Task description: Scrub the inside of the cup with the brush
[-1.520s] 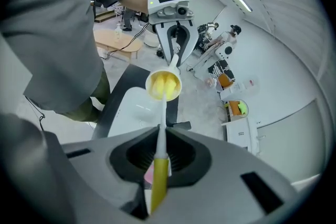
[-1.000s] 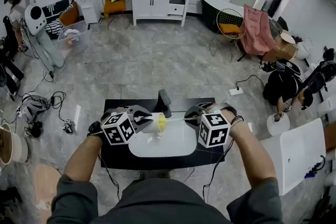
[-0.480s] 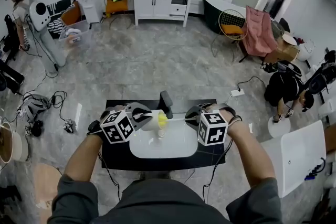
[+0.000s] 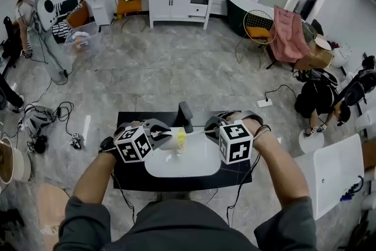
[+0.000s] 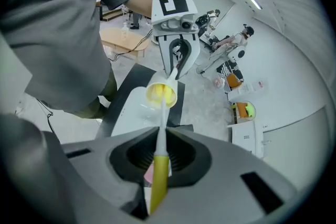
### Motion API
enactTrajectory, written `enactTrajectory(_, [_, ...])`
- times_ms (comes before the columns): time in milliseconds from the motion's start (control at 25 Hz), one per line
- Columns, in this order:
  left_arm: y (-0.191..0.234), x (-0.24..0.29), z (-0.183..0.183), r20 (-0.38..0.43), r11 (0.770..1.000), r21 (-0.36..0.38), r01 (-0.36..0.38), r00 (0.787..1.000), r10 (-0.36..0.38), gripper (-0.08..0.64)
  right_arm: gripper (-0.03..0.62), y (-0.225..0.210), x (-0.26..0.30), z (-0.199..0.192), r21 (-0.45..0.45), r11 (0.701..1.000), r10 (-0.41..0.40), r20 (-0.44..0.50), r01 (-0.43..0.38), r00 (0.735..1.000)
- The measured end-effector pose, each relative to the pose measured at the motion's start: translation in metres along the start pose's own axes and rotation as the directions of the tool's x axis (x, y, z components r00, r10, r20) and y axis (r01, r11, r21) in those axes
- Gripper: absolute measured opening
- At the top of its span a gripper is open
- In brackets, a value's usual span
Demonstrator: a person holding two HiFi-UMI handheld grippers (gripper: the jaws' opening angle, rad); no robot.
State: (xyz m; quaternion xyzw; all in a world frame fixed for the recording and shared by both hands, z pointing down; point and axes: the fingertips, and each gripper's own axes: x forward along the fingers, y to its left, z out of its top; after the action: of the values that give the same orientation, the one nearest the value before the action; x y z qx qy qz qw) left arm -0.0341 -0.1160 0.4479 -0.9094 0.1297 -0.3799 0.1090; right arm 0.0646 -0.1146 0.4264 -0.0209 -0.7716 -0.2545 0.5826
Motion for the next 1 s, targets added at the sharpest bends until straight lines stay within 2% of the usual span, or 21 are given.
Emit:
enactTrajectory(200, [0.007,-0.004,0.001,0.016,1.000,-0.010,-0.029,0.999,0.029,0.040,0.038,-0.005,0.011,-0.013,0.054,0.998,0.031,-0.010,-0.031,0.999])
enactTrajectory(360, [0.005,-0.002,-0.011,0.021,0.999,-0.043,-0.018,1.000,0.019,0.040,0.038,0.008,0.020,-0.019,0.082,0.995,0.057,-0.002,-0.056,0.998])
enactTrajectory(520, [0.007,-0.001,-0.020,0.024,0.997,-0.069,-0.033,0.999,0.034,0.040,0.037,0.009,0.010,-0.030,0.121,0.992,0.037,0.003,-0.037,0.999])
enactTrajectory(640, [0.017,-0.003,-0.025,0.053,0.990,-0.120,-0.067,0.996,0.074,0.040,0.038,0.007,-0.004,-0.040,0.192,0.981,0.004,0.037,-0.011,0.999])
enactTrajectory(800, [0.034,-0.007,-0.028,0.133,0.960,-0.249,-0.129,0.977,0.166,0.040,0.038,0.005,-0.018,-0.055,0.330,0.943,-0.076,0.096,0.041,0.992])
enactTrajectory(1000, [0.043,-0.007,-0.045,0.188,0.891,-0.417,-0.179,0.942,0.277,0.040,0.038,0.008,-0.024,-0.078,0.512,0.850,-0.219,0.140,0.119,0.966])
